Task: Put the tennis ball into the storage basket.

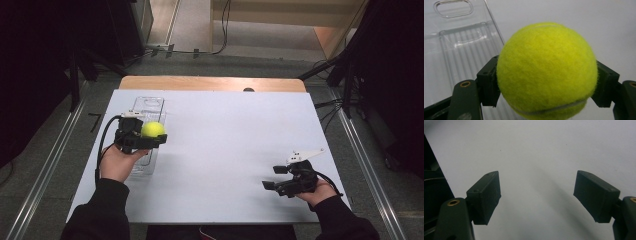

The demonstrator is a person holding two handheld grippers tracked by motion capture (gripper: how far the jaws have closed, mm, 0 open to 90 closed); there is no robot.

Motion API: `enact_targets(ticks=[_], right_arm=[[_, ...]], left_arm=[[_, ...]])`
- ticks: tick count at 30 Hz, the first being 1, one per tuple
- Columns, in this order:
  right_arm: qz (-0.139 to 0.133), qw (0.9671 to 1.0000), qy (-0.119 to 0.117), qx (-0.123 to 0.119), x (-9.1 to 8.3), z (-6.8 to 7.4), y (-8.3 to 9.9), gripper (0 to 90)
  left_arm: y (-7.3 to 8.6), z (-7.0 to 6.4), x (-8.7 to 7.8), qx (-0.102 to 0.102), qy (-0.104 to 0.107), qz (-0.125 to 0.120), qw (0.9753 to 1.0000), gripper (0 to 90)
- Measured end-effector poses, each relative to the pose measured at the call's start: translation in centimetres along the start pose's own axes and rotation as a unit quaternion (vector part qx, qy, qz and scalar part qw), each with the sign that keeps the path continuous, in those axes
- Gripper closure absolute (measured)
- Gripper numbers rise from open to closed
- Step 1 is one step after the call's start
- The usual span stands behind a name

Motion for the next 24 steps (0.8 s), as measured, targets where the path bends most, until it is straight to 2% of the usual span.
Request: enact_targets(ticks=[14, 20, 21, 24], right_arm=[[0.000, 1.0000, 0.000, 0.000, 0.0, 0.0, 0.0, 19.7], [0.000, 1.0000, 0.001, -0.002, 0.1, 0.0, 0.0, 19.7], [0.000, 1.0000, 0.001, -0.002, 0.1, 0.0, 0.0, 19.7], [0.000, 1.0000, 0.000, -0.002, 0.1, 0.0, 0.0, 19.7]], left_arm=[[-0.2, 2.0, -0.6, -0.024, -0.034, -0.010, 0.9991, 26.4], [-0.4, 2.8, -0.2, -0.037, -0.050, -0.016, 0.9980, 26.4], [-0.5, 3.0, 0.0, -0.036, -0.059, -0.015, 0.9975, 26.4], [-0.6, 3.1, 0.3, -0.040, -0.057, -0.016, 0.9974, 26.3]])
Point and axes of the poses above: each handheld gripper's, and its own axes: x roughly forward along the jaws, y roughly out of its underside, z roughly to its left, the point moved 4 cm from there along x, roughly forward along the jaws, and after that the axes turned 11 degrees about -x, right-handed, at the moved point
